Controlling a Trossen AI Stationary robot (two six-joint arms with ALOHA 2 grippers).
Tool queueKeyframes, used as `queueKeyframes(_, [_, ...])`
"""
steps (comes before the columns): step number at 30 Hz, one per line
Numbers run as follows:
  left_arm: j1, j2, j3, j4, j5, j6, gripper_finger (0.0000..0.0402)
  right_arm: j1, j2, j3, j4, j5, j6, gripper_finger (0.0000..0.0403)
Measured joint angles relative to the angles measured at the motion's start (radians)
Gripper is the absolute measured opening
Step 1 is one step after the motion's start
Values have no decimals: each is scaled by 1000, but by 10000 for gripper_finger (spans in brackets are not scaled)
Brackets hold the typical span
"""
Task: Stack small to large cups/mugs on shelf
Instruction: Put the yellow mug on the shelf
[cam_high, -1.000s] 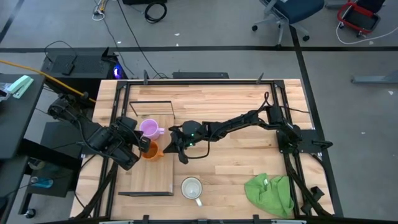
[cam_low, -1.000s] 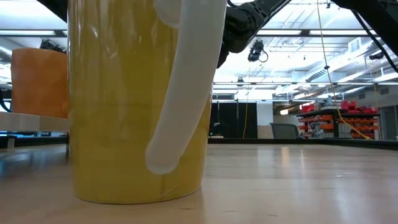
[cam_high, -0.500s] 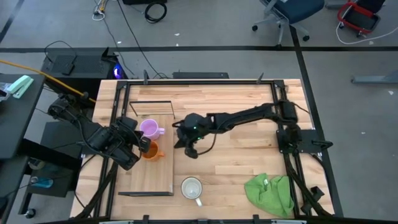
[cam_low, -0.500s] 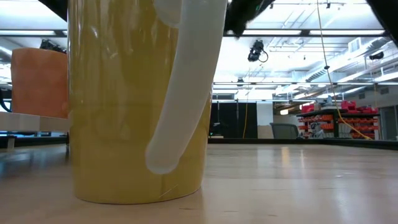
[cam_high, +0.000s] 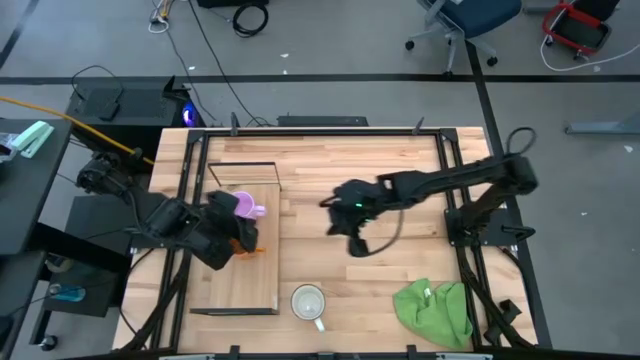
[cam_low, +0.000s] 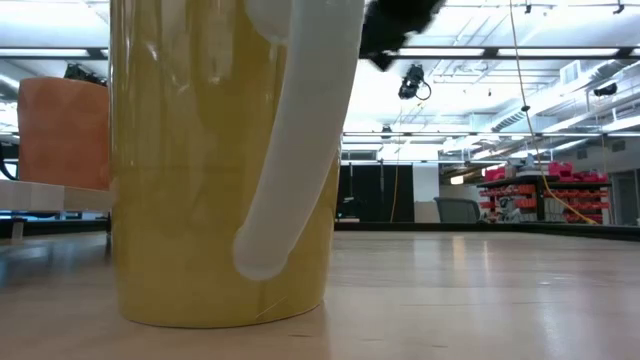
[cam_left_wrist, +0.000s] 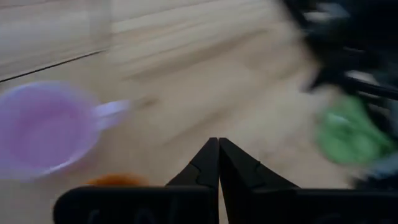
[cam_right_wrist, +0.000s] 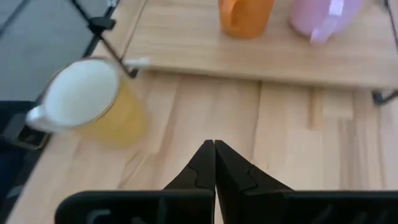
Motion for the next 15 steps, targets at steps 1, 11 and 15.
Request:
queueKeyframes(1, [6,0,0,89,1,96,11,6,-38,-40,8,3,16,7])
queueKeyframes(11, [25,0,0,644,53,730,23,104,-484,-441,97,102,197,7])
queueKeyframes(15, [37,21,0,664,79,759,21,146,-669,-584,168,147,252,7])
